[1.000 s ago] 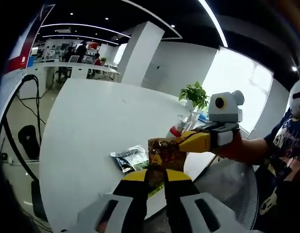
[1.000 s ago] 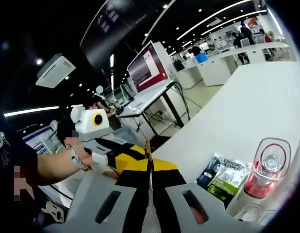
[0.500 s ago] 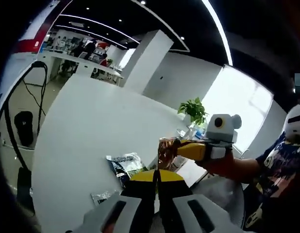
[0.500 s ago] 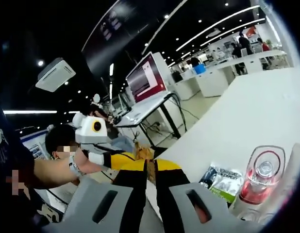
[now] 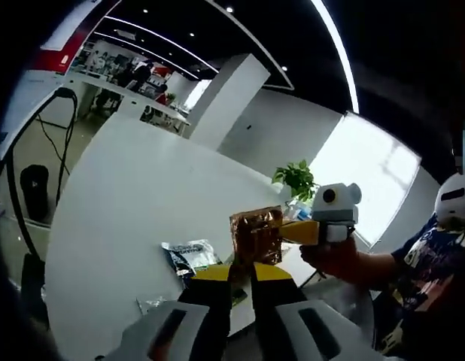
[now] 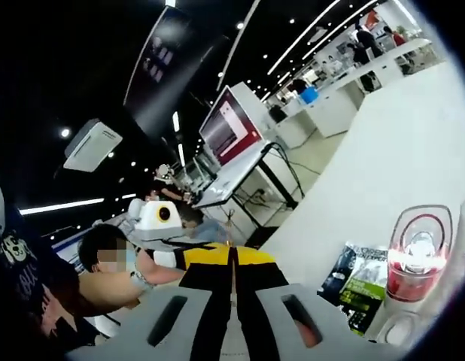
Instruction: Arrange the skincare products in the storage area until every visible bottle or jar stands upright without overlapping.
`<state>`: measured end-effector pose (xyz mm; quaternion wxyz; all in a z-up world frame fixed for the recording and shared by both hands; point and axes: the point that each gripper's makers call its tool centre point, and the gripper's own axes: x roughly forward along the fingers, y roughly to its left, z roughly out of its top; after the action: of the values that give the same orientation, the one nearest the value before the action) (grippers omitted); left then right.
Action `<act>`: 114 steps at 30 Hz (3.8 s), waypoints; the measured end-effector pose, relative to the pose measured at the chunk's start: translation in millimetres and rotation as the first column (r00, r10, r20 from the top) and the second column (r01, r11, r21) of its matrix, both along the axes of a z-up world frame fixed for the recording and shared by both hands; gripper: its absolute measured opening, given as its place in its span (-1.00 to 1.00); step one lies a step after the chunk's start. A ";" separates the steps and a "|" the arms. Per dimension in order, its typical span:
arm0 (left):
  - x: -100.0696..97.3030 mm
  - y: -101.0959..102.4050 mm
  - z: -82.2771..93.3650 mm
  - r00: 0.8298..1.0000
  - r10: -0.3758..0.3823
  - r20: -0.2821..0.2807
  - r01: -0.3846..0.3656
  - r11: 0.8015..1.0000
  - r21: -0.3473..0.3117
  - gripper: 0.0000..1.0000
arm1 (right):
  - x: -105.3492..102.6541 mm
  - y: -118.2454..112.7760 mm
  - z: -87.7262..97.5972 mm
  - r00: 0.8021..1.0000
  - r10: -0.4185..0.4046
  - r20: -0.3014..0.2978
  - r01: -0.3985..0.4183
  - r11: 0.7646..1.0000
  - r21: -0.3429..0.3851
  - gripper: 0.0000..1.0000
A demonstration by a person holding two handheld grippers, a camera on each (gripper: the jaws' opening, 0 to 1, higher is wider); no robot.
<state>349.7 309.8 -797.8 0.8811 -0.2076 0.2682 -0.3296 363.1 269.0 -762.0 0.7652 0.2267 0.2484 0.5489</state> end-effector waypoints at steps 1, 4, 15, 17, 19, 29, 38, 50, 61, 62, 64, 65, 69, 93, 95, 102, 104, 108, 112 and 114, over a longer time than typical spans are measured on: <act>2.0 -0.6 -1.8 1.000 0.011 0.006 -0.011 1.000 0.026 -0.39 | 1.4 -0.4 -0.2 1.000 -0.012 0.004 0.012 1.000 -0.002 -1.00; 2.6 -9.5 -2.3 1.000 0.012 -0.003 -0.012 0.998 0.058 0.05 | 6.9 -3.4 -3.2 0.998 -0.061 0.017 0.062 0.998 -0.023 -1.00; 11.3 -26.6 -8.3 0.997 0.080 0.000 -0.075 0.929 0.362 0.05 | 15.2 -3.9 -11.5 0.989 -0.127 0.072 0.132 0.988 -0.078 -1.00; 13.4 -30.4 -7.9 0.996 0.092 0.015 -0.090 0.914 0.396 0.02 | 15.3 -3.2 -11.3 0.988 -0.133 0.079 0.139 0.988 -0.075 -1.00; 14.5 -34.1 -7.7 0.995 0.096 0.018 -0.095 0.913 0.397 0.02 | 13.2 -1.5 -12.0 0.990 -0.124 0.072 0.130 0.989 -0.076 -1.00; 16.8 -24.8 -9.5 0.993 0.075 0.094 -0.112 0.860 0.498 0.00 | 6.3 3.0 -14.1 0.996 -0.084 0.042 0.086 0.994 -0.068 -1.00; 16.5 -18.5 -12.6 0.992 0.049 0.120 -0.107 0.826 0.554 -0.07 | -5.0 9.3 -20.9 0.999 -0.017 0.040 0.021 0.994 -0.103 -0.99; 17.1 -14.2 -16.0 0.992 0.058 0.108 -0.109 0.823 0.557 -0.08 | -4.2 8.3 -19.2 0.999 -0.019 0.048 0.023 0.995 -0.098 -0.97; 22.6 9.1 -25.7 0.990 0.129 0.051 -0.134 0.808 0.573 -0.09 | 10.5 -2.8 -15.9 0.992 -0.111 0.068 0.117 0.988 -0.103 -0.99; 23.4 12.0 -27.1 0.988 0.151 0.029 -0.140 0.814 0.564 -0.09 | 10.5 -2.9 -16.4 0.991 -0.112 0.073 0.120 0.987 -0.109 -0.99; 27.0 15.3 -27.7 0.981 0.194 -0.011 -0.159 0.834 0.528 -0.09 | 8.6 -1.0 -17.4 0.991 -0.104 0.082 0.113 0.986 -0.121 -0.99; 29.2 16.9 -28.0 0.978 0.205 -0.023 -0.164 0.839 0.518 -0.09 | 7.2 0.4 -18.4 0.992 -0.096 0.084 0.106 0.986 -0.128 -0.99; 41.9 26.0 -31.5 0.968 0.244 -0.056 -0.180 0.835 0.520 -0.09 | -4.4 7.7 -27.5 0.993 -0.034 0.111 0.054 0.981 -0.188 -0.99; 91.2 34.4 -77.9 0.904 0.424 -0.050 -0.335 0.776 0.534 -0.09 | -7.0 9.0 -55.3 0.926 0.100 0.365 0.084 0.886 -0.456 -0.99; 91.3 35.7 -79.5 0.906 0.420 -0.043 -0.330 0.766 0.551 -0.09 | -6.2 8.1 -56.6 0.925 0.100 0.367 0.088 0.882 -0.463 -0.99; 89.6 37.1 -88.5 0.905 0.418 -0.078 -0.304 0.764 0.569 -0.09 | -4.6 5.3 -62.6 0.931 0.093 0.352 0.094 0.872 -0.481 -0.99; 90.4 39.8 -94.3 0.898 0.428 -0.098 -0.298 0.759 0.579 -0.09 | -4.3 4.7 -64.9 0.933 0.094 0.347 0.094 0.868 -0.488 -0.99; 94.3 44.4 -103.1 0.891 0.438 -0.124 -0.285 0.749 0.598 -0.09 | -4.7 5.2 -65.3 0.933 0.098 0.345 0.091 0.866 -0.492 -0.99; 96.7 47.4 -113.8 0.873 0.459 -0.163 -0.281 0.748 0.601 -0.09 | -6.8 5.1 -69.3 0.935 0.109 0.337 0.081 0.860 -0.504 -0.99; 97.4 48.0 -123.7 0.868 0.461 -0.186 -0.263 0.743 0.615 -0.09 | -7.4 4.5 -71.6 0.937 0.110 0.333 0.080 0.856 -0.510 -0.99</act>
<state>447.1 357.8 -921.5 0.8922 -0.0344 0.4501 -0.0147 355.8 273.5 -833.6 0.8251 -0.0899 0.2479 0.4996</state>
